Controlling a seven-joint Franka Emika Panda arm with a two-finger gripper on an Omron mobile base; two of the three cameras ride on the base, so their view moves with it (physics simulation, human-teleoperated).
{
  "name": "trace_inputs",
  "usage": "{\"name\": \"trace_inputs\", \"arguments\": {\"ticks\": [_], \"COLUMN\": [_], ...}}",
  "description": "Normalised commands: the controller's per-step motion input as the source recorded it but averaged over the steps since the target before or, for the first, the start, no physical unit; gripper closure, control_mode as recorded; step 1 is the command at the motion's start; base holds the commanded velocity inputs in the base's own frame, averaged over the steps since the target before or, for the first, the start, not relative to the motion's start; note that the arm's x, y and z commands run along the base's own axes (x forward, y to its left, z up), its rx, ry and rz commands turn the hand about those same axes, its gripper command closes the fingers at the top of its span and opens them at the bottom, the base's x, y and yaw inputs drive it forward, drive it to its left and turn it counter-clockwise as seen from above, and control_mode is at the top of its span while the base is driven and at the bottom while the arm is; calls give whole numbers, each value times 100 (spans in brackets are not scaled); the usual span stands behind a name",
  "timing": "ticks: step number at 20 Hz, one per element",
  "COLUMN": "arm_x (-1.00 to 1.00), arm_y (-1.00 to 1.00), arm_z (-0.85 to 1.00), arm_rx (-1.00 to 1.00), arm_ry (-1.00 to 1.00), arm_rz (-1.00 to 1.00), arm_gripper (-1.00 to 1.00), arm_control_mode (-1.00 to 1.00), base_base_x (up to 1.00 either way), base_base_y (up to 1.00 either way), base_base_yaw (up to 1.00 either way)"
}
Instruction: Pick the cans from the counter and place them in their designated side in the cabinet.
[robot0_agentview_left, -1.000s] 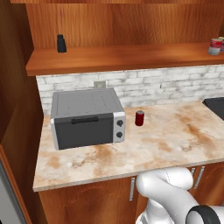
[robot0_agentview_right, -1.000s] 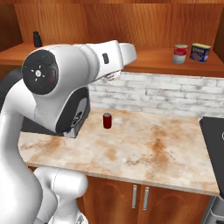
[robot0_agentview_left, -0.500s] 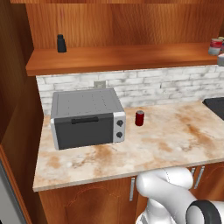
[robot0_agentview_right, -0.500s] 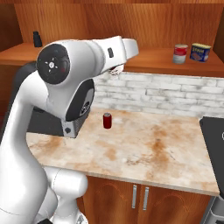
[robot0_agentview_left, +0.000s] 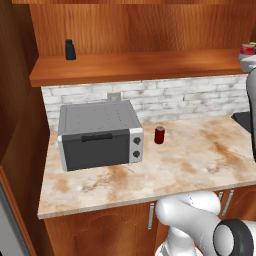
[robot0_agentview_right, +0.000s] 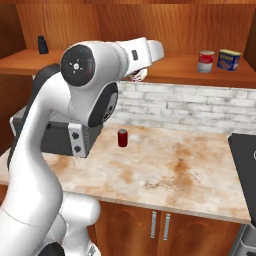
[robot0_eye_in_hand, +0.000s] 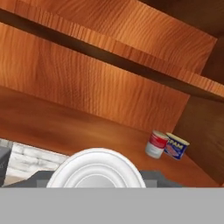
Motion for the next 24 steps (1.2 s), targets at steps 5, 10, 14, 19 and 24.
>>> {"name": "trace_inputs", "arguments": {"ticks": [5,10,14,19,24], "arm_x": [36,32,24,19,24], "arm_y": [-17,-10,-17,-22,-17], "arm_z": [0,0,-1,-3,-4], "arm_rx": [0,0,0,0,0], "arm_ry": [2,3,3,1,1], "arm_rz": [0,0,0,0,0], "arm_gripper": [100,100,100,100,100], "arm_control_mode": [-100,-100,-100,-100,-100], "base_base_x": [0,0,0,0,0], "base_base_y": [0,0,0,0,0], "base_base_yaw": [0,0,0,0,0]}}
